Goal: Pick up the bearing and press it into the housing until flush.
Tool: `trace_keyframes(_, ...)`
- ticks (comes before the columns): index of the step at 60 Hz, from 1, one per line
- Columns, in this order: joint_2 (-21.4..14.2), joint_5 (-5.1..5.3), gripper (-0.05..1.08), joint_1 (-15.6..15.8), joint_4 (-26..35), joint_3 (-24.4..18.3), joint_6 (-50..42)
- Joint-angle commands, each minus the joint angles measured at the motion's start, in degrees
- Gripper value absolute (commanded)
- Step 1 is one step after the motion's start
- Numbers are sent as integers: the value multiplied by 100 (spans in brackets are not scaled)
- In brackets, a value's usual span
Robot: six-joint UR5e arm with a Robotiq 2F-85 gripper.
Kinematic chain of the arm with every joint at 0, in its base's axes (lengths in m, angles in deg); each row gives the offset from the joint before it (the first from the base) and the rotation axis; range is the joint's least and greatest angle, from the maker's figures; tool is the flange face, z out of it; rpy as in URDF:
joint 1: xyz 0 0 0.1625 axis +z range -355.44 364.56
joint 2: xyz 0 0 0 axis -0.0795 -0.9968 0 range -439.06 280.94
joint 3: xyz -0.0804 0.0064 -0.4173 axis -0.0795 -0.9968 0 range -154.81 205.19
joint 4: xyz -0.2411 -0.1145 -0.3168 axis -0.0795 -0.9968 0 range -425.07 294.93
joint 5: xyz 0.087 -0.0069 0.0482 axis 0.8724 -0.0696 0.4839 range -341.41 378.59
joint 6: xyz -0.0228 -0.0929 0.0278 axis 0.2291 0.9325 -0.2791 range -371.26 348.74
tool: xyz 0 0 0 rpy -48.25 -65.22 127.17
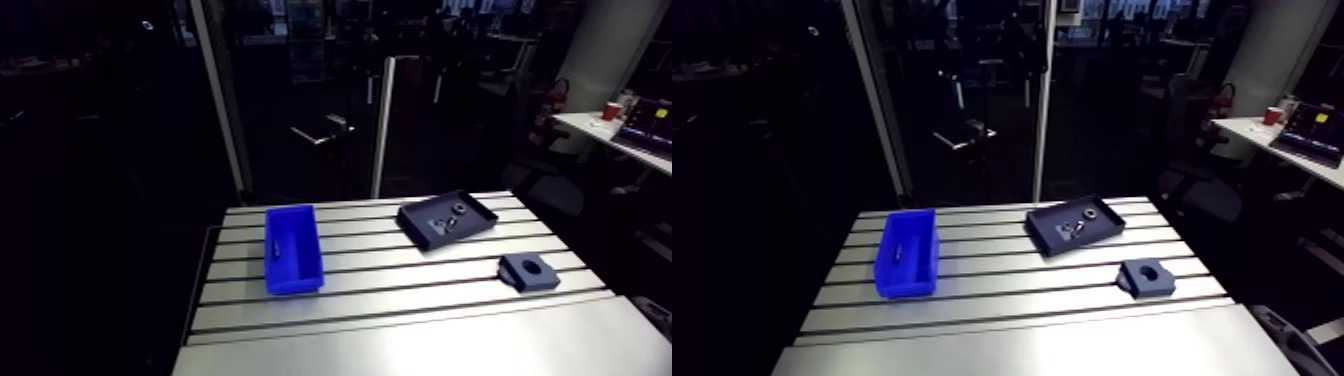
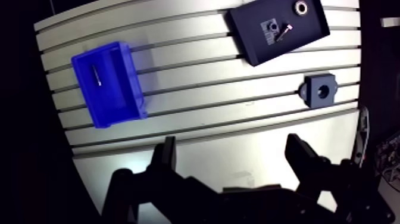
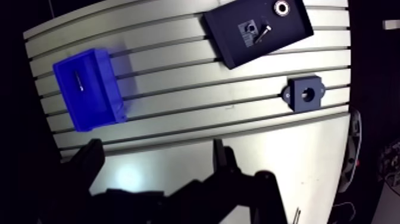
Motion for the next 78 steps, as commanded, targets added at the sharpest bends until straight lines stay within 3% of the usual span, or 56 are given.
trace_keyframes(1, -879, 185, 0, -17, 281, 599, 344)
trace_keyframes(26, -855, 176, 0, -26, 273, 606, 384)
trace_keyframes(39, -751, 167, 0, -223, 47, 659, 820)
trace_keyframes(48, -578, 133, 0, -470, -344, 701, 1555)
trace_keyframes(60, -215, 166, 0, -1105, -868, 696, 2041)
trace_keyframes(78, 485, 131, 0, -1451, -1204, 516, 2619)
